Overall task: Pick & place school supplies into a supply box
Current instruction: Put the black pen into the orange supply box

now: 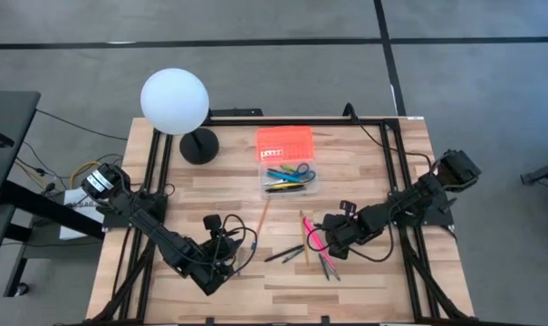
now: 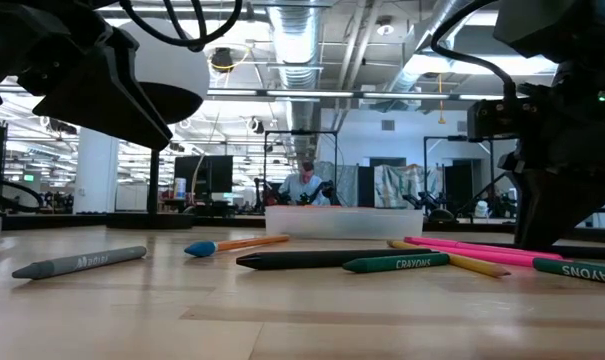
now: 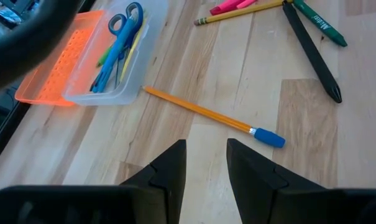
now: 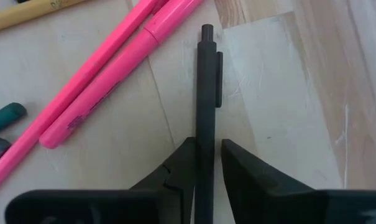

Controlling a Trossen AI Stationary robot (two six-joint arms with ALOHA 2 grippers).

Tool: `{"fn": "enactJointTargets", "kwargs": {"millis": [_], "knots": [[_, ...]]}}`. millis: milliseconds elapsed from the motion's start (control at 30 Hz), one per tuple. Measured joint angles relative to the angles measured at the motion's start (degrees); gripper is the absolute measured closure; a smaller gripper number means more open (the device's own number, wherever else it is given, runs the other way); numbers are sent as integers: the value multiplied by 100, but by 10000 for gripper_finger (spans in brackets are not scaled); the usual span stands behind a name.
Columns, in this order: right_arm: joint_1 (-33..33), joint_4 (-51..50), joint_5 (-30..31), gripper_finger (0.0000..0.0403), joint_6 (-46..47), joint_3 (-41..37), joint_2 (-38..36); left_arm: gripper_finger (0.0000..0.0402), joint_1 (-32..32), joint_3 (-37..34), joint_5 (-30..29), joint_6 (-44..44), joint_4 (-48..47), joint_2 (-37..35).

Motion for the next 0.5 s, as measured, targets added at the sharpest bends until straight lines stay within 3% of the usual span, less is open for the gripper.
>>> {"fn": "enactJointTargets", "kwargs": {"millis": [500], "knots": [[0, 8, -91, 391, -71, 4, -4, 292, 0, 2, 37, 2, 0, 2]]}}
